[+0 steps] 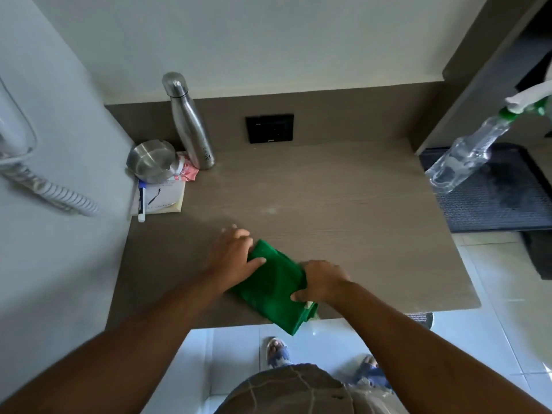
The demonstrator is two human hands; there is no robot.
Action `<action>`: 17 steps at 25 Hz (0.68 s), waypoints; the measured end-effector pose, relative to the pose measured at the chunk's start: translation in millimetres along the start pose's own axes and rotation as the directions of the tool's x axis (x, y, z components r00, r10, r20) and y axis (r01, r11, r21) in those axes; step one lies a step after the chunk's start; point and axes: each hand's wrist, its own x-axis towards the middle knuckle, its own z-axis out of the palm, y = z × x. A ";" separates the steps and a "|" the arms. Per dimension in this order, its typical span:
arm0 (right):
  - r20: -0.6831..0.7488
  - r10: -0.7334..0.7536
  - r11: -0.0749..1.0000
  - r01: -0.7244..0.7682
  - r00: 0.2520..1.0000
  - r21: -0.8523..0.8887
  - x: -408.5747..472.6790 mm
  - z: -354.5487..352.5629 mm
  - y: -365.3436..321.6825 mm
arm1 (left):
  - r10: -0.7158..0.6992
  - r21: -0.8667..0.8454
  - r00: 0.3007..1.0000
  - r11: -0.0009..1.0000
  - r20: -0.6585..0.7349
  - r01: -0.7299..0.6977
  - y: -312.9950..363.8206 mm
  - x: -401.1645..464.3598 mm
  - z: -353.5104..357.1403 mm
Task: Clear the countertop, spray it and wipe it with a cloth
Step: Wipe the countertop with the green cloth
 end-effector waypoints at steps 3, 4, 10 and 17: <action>0.179 -0.097 0.844 -0.014 0.979 0.536 -12.1 -20.0 43.4 | -0.025 -0.508 0.993 0.858 0.111 0.079 34.8 9.9 -38.0; 0.188 -0.145 0.670 -0.043 0.971 0.741 -20.3 -26.2 63.8 | -0.032 -0.639 0.989 0.760 0.144 0.118 49.3 15.5 -50.9; -0.048 -0.090 -0.383 0.010 0.995 0.924 -67.6 -64.9 214.4 | -0.102 -0.891 0.936 0.285 0.338 0.353 205.7 67.4 -70.7; -0.034 0.255 0.109 0.006 0.966 0.994 -92.5 -157.8 448.1 | -0.072 -0.873 0.871 -0.046 0.487 0.485 435.3 151.7 5.6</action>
